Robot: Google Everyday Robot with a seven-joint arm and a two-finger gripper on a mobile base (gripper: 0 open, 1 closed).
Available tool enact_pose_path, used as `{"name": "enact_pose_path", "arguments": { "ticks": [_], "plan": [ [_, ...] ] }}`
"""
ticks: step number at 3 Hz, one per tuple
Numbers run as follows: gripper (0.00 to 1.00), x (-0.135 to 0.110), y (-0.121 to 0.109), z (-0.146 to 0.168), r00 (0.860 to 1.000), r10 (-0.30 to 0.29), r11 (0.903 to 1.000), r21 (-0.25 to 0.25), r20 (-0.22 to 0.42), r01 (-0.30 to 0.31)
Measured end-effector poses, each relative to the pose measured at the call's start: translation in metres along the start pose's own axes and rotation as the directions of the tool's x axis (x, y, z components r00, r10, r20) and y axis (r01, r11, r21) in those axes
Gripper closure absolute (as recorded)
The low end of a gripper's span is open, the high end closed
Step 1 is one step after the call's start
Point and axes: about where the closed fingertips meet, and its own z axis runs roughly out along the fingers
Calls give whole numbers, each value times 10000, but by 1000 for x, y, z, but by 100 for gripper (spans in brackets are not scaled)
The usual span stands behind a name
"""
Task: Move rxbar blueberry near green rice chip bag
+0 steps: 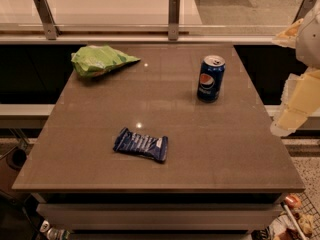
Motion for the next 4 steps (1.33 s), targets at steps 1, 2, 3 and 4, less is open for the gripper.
{"name": "enact_pose_path", "arguments": {
  "ticks": [1, 2, 3, 4],
  "plan": [
    [0, -5, 13, 22, 9967, 250, 9995, -225, 774, -233],
    [0, -13, 28, 53, 9859, 546, 9971, -614, 1584, -453],
    [0, -23, 36, 86, 9575, 917, 9933, -925, 2735, -687],
    [0, -39, 41, 113, 9111, 1525, 9861, -1199, 3829, -1147]
  ]
}}
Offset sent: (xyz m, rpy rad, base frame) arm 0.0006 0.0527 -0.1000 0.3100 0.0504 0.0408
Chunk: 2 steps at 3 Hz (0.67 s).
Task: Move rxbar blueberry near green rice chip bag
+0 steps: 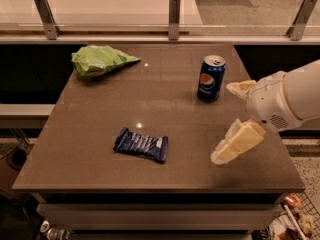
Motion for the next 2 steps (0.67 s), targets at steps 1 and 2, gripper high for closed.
{"name": "enact_pose_path", "arguments": {
  "ticks": [1, 2],
  "plan": [
    [0, -9, 1, 31, 9926, 371, 9991, -236, 1157, -346],
    [0, -31, 29, 68, 9877, 566, 9966, -672, 1455, -473]
  ]
}}
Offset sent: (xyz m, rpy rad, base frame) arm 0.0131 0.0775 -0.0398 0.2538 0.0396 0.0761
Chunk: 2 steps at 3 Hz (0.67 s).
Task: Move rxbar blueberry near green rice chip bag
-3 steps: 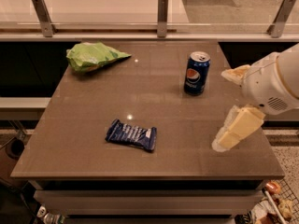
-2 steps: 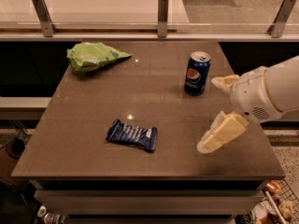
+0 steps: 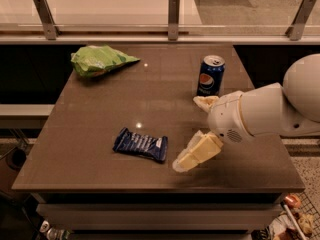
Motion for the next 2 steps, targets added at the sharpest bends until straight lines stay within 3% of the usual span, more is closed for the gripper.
{"name": "enact_pose_path", "arguments": {
  "ticks": [2],
  "plan": [
    [0, 1, 3, 6, 9999, 129, 9999, -26, 21, -129]
  ]
}}
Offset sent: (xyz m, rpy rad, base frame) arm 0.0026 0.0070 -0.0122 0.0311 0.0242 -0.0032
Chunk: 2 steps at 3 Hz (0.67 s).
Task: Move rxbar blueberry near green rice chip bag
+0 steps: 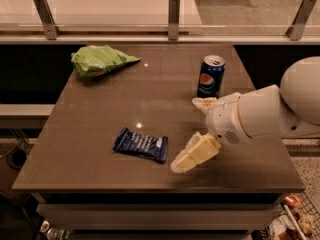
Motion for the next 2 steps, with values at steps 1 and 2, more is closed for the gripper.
{"name": "enact_pose_path", "arguments": {
  "ticks": [1, 2],
  "plan": [
    [0, 0, 8, 13, 9991, 107, 9996, -250, 418, -96],
    [0, -2, 22, 27, 9941, 185, 9984, -548, 1070, -127]
  ]
}}
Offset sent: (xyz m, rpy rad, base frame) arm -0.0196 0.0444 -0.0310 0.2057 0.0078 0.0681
